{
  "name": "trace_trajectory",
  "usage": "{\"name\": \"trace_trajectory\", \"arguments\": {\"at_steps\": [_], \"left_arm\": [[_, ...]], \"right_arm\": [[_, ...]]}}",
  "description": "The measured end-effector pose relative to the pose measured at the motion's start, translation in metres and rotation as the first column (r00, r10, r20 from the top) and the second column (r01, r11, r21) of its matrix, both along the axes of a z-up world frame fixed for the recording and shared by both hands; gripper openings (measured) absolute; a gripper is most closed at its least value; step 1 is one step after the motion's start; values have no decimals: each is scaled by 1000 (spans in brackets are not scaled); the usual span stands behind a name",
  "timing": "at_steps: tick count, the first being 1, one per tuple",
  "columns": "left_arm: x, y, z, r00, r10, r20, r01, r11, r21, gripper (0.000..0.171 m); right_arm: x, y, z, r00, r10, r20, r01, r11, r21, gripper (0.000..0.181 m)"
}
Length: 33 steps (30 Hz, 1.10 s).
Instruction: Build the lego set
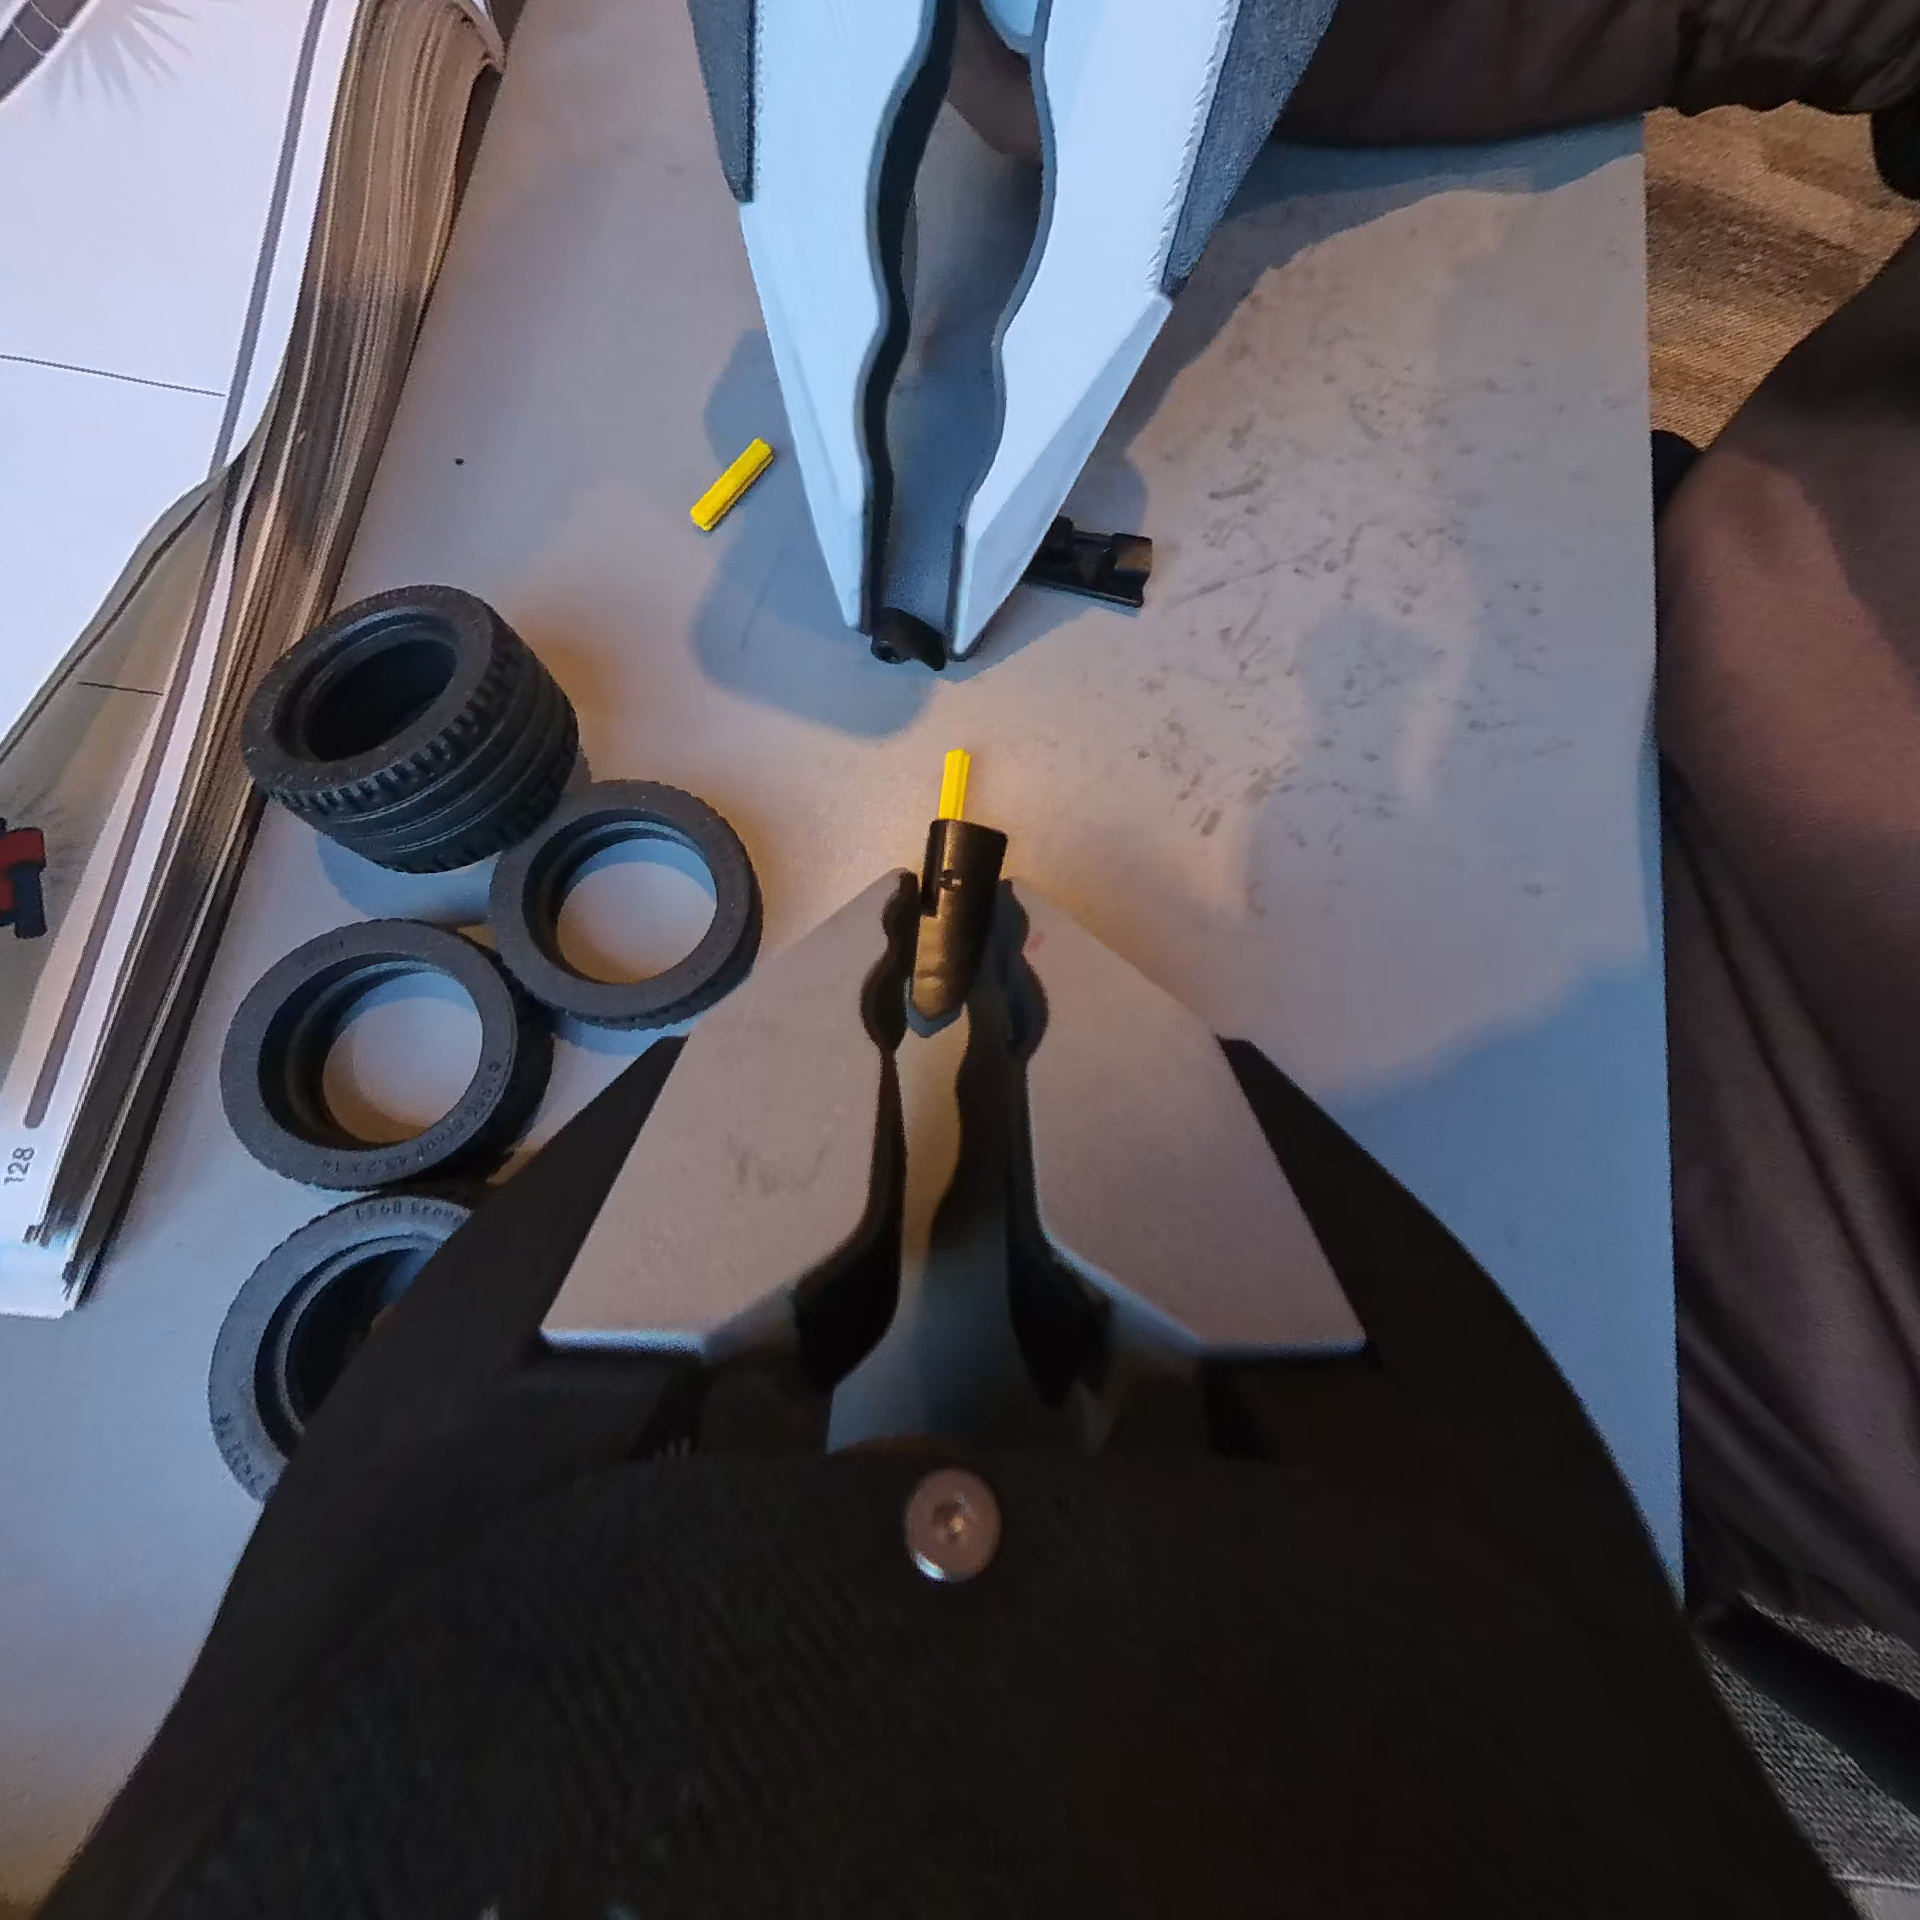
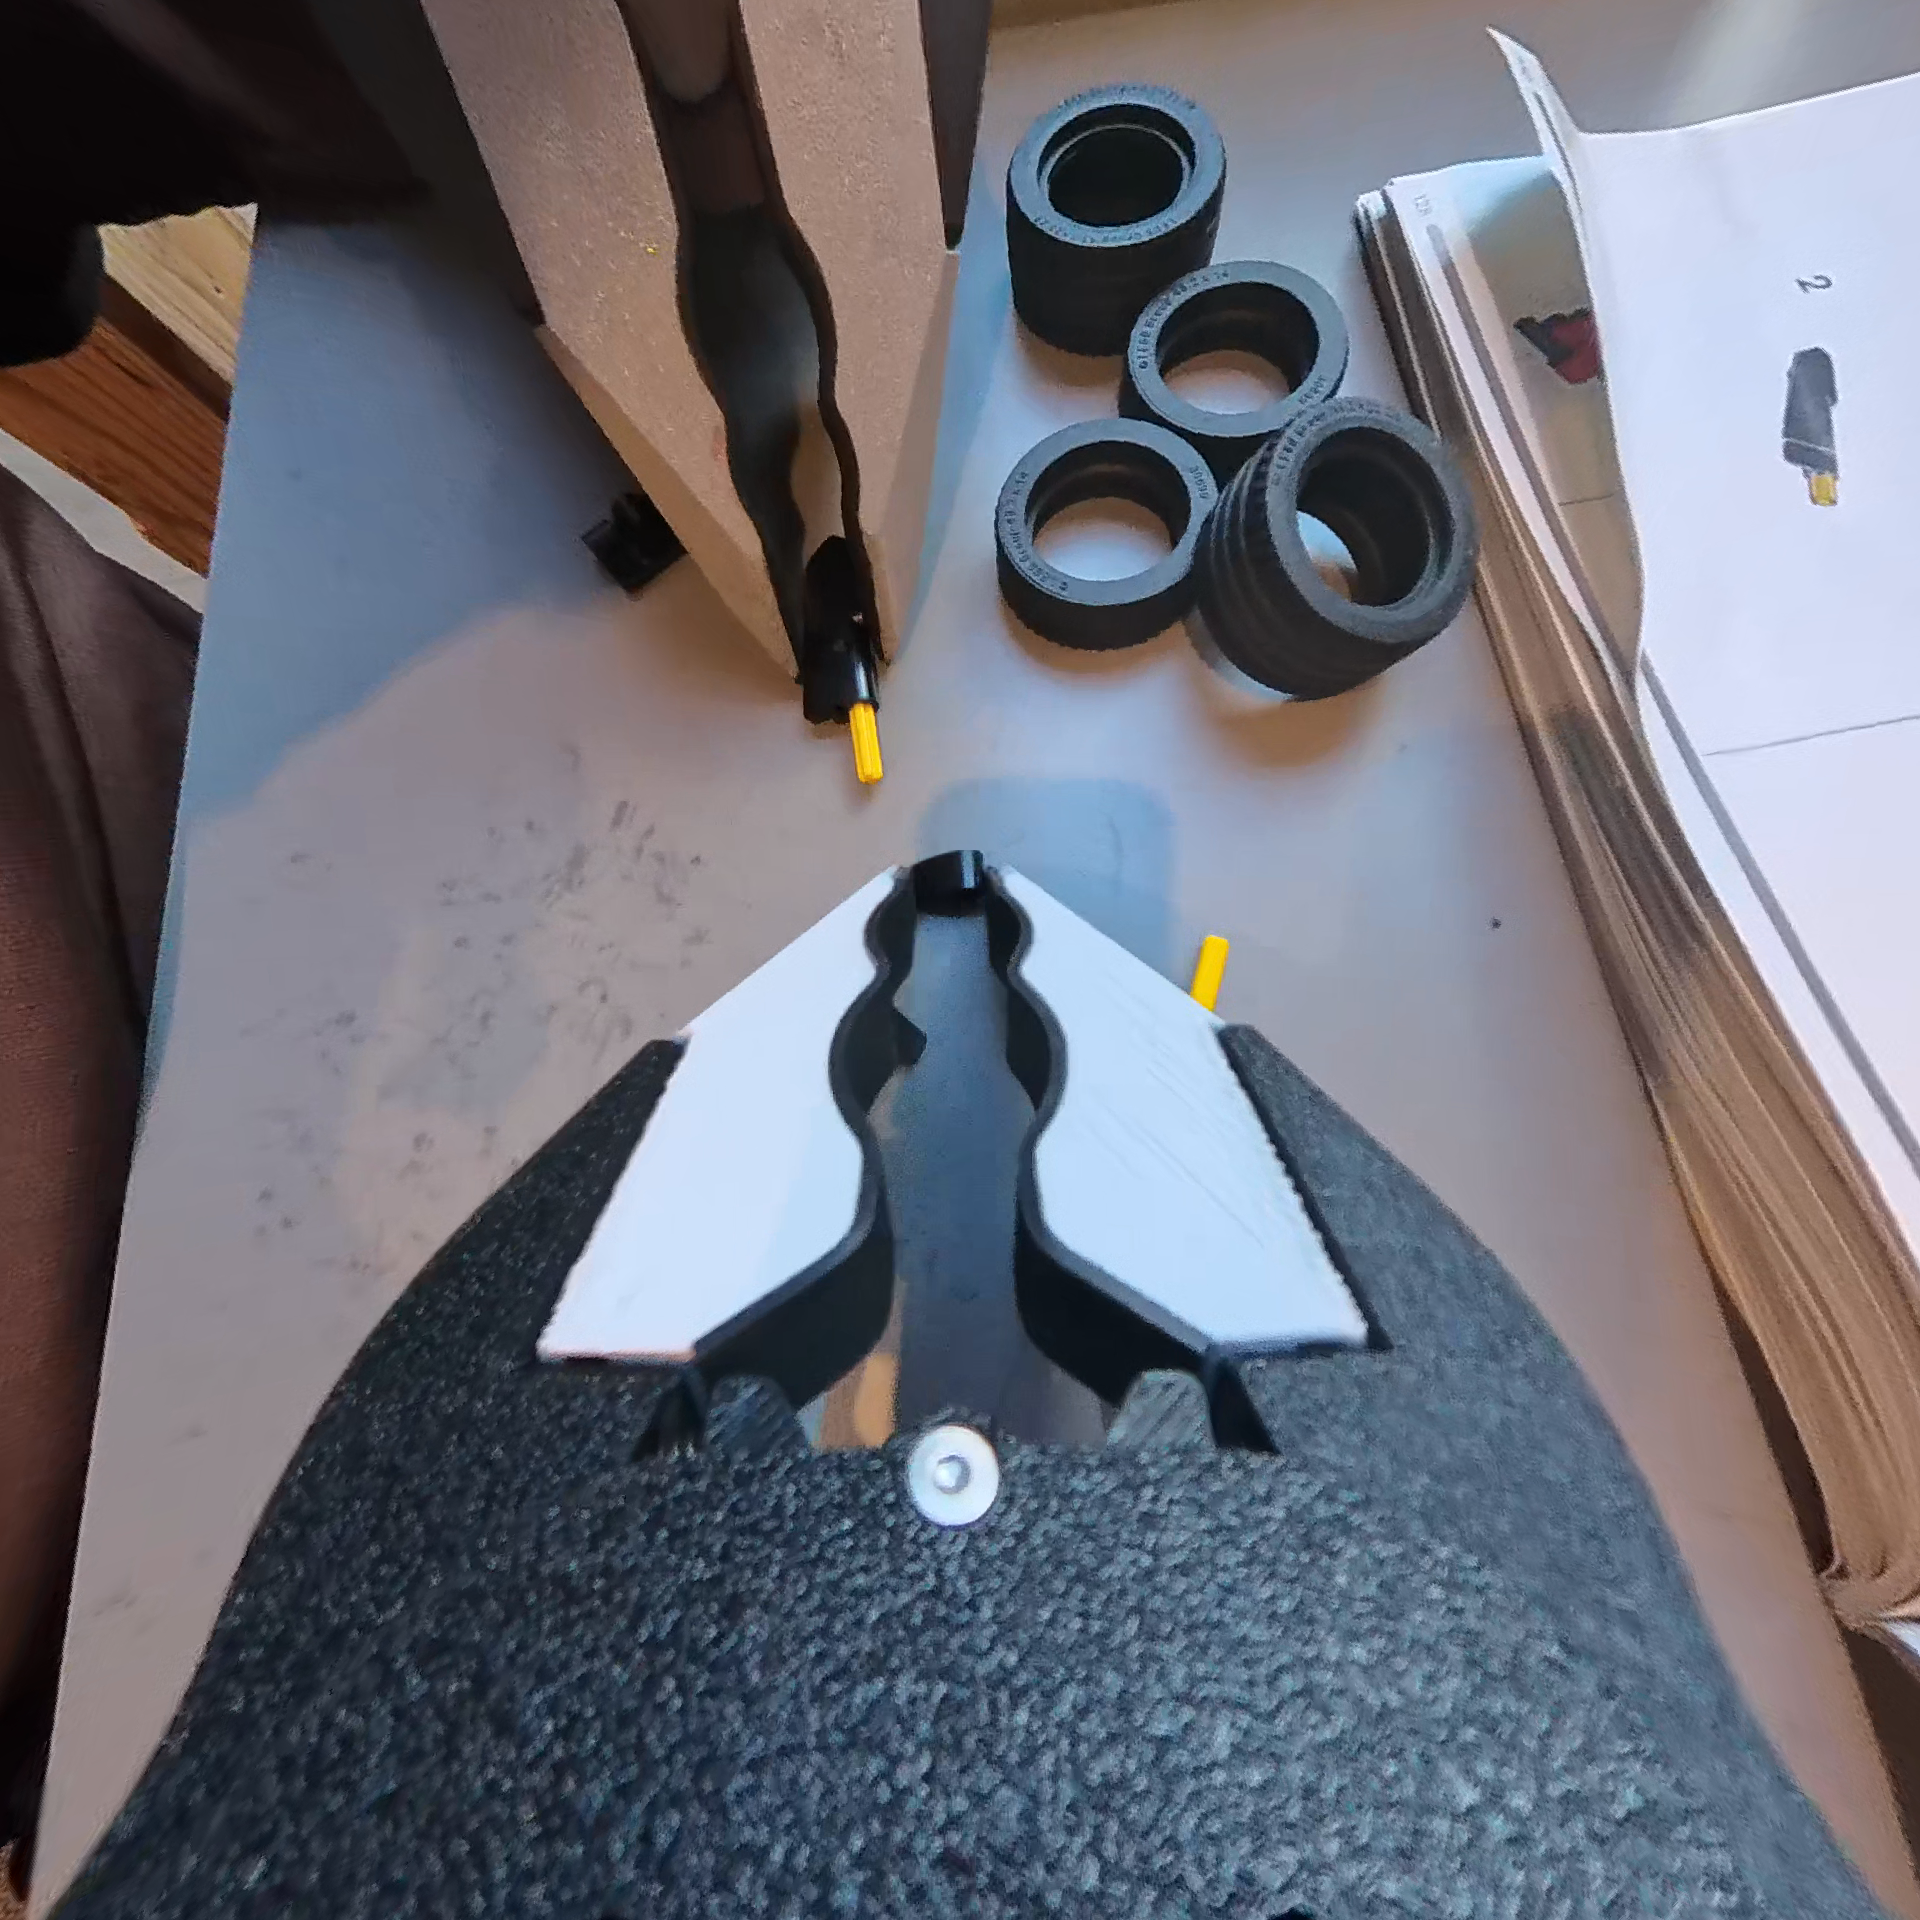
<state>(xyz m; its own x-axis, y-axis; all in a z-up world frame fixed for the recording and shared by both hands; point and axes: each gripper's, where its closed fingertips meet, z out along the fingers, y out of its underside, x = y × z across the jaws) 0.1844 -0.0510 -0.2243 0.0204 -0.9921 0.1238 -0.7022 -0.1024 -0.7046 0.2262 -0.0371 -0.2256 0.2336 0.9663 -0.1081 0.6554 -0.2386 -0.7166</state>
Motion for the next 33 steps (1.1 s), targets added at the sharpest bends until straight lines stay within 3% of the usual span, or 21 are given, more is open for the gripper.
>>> {"name": "trace_trajectory", "arguments": {"at_steps": [14,33], "left_arm": [[9,4,0,1000,-9,16,7,995,97,11],[12,2,0,1000,-10,14,9,994,109,11]], "right_arm": [[-4,-10,0,998,56,-36,-59,993,-105,10],[-8,-9,0,997,54,-55,-62,983,-171,8]]}}
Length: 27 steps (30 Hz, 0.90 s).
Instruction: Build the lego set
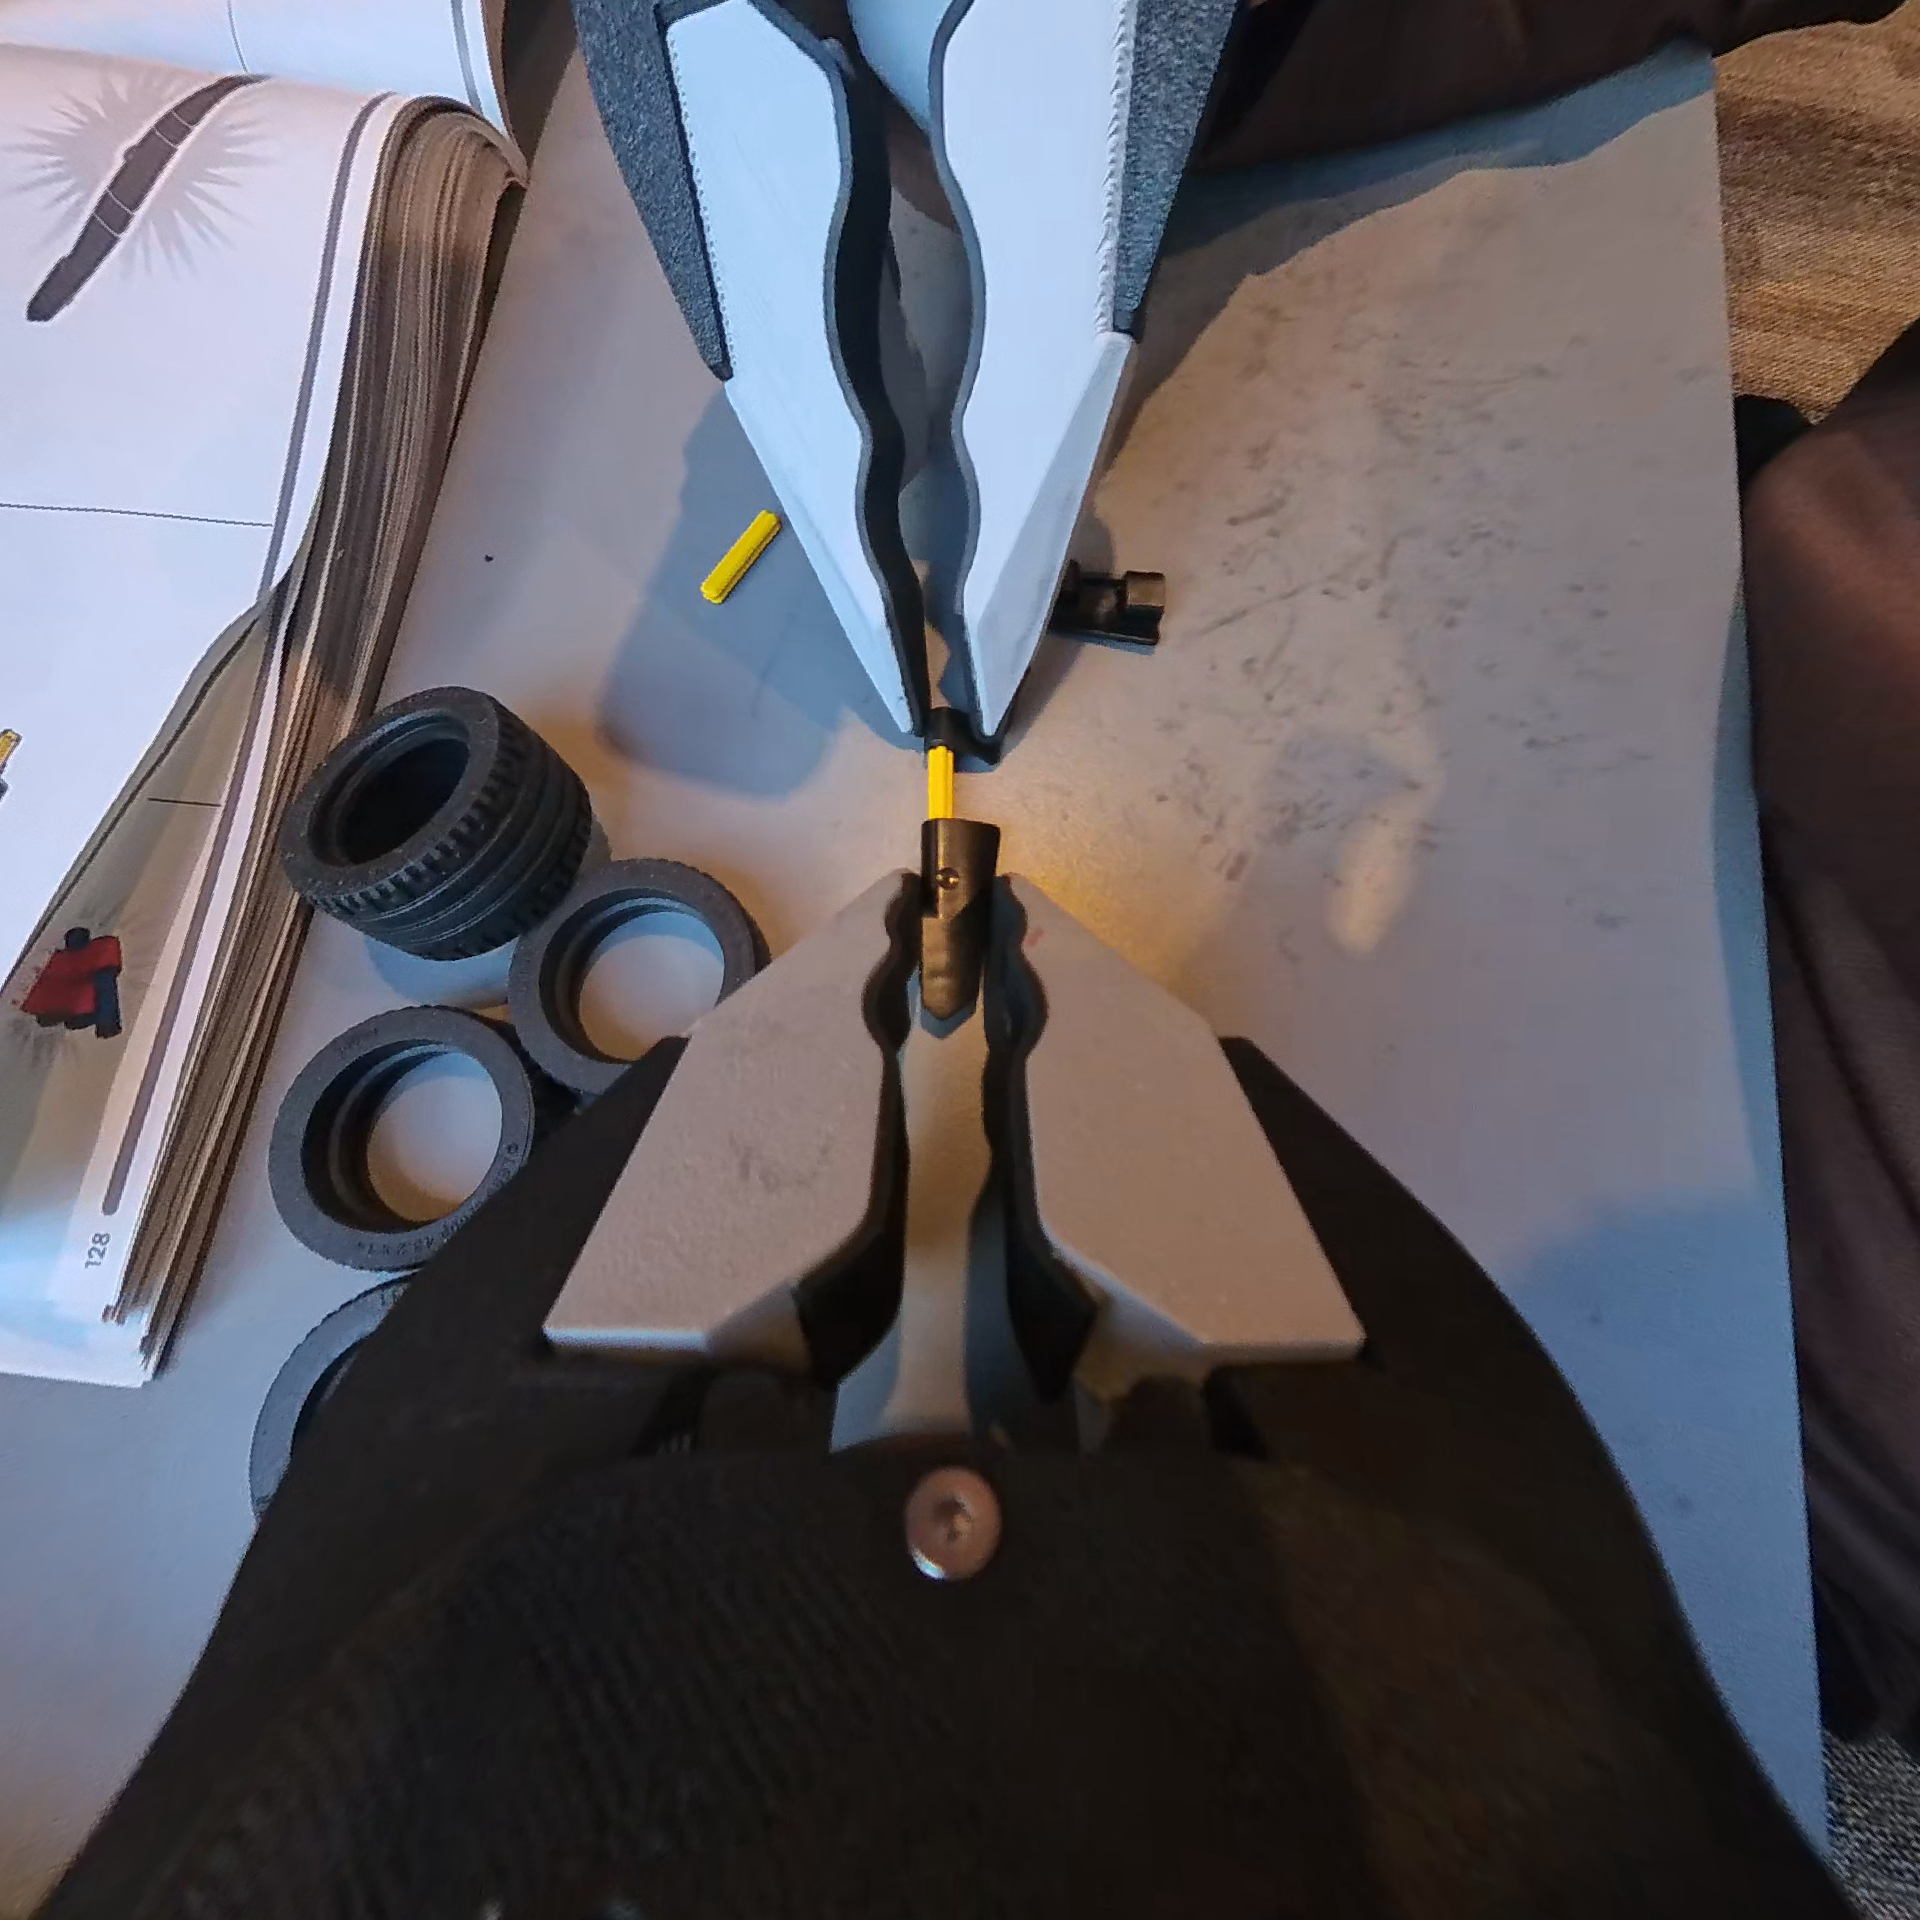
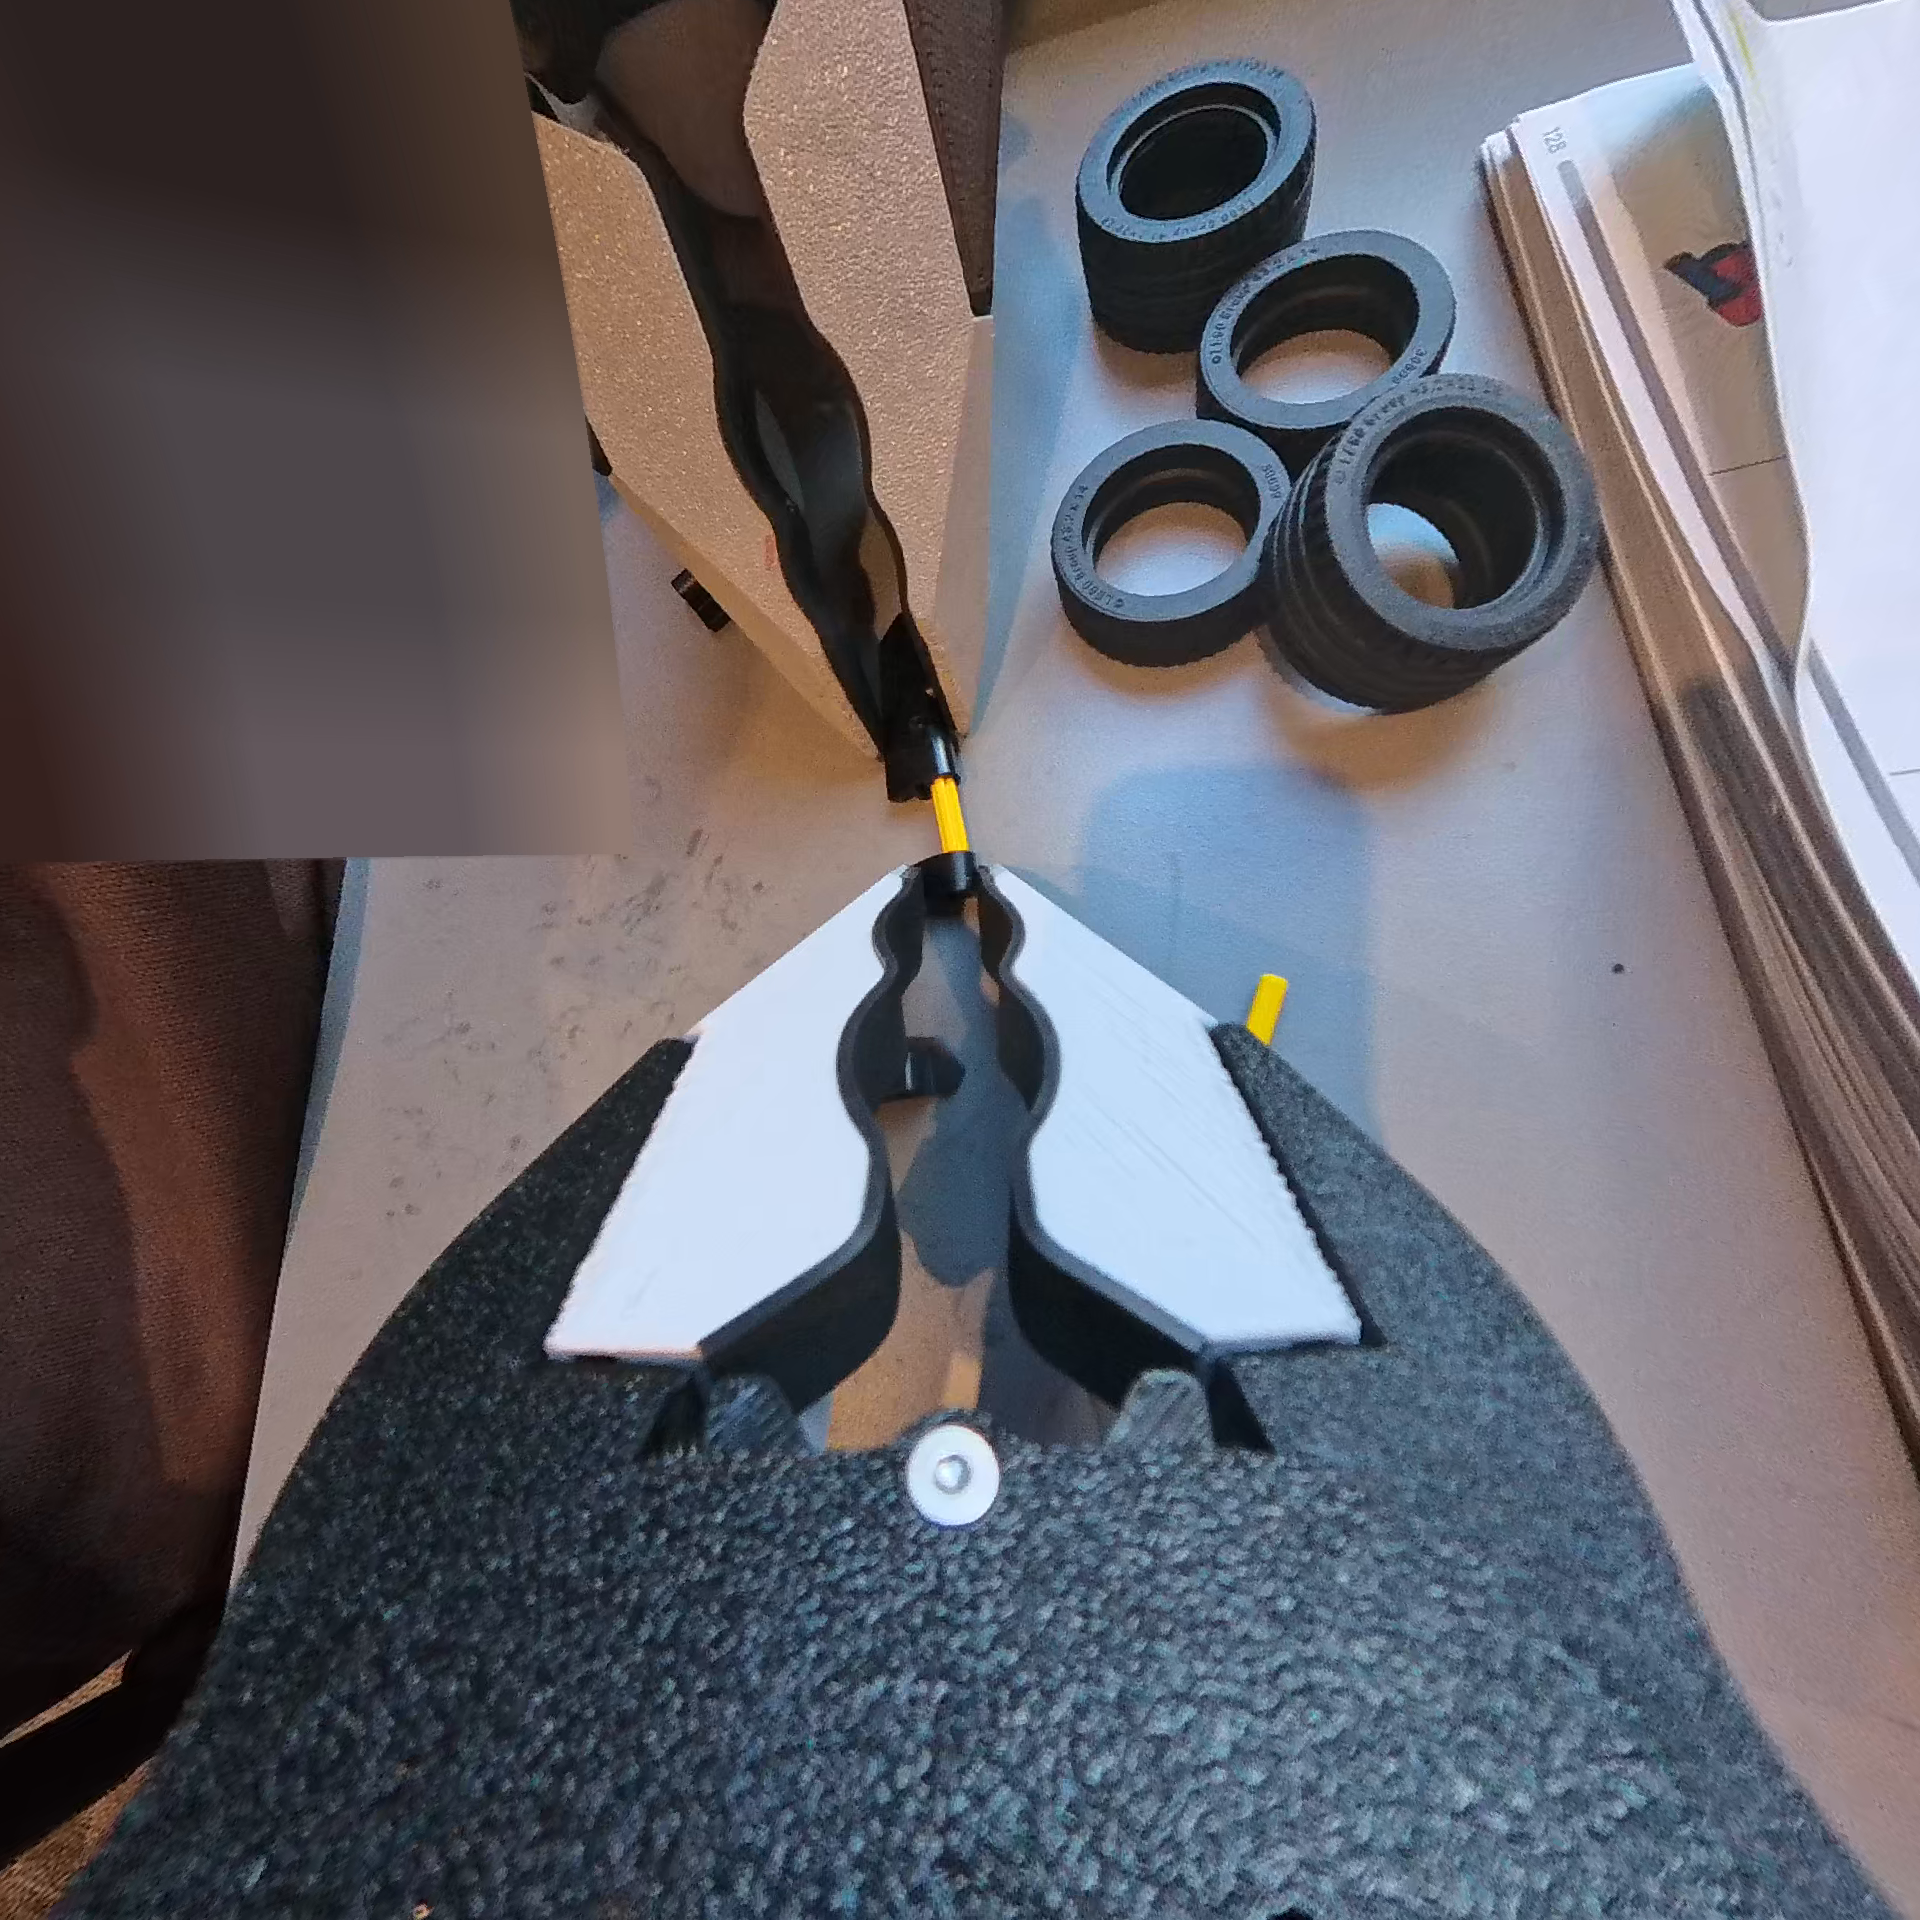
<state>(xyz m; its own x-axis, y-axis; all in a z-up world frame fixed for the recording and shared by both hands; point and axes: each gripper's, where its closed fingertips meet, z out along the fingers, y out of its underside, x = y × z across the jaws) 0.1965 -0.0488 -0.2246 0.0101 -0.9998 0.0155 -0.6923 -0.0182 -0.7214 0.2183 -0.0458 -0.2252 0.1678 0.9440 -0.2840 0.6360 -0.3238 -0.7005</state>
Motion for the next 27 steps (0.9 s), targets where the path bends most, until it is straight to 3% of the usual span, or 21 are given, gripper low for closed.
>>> {"name": "trace_trajectory", "arguments": {"at_steps": [27], "left_arm": [[-2,-2,-1,999,-25,-33,27,998,64,10]], "right_arm": [[-2,-1,3,1000,23,-12,-23,1000,12,6]]}}
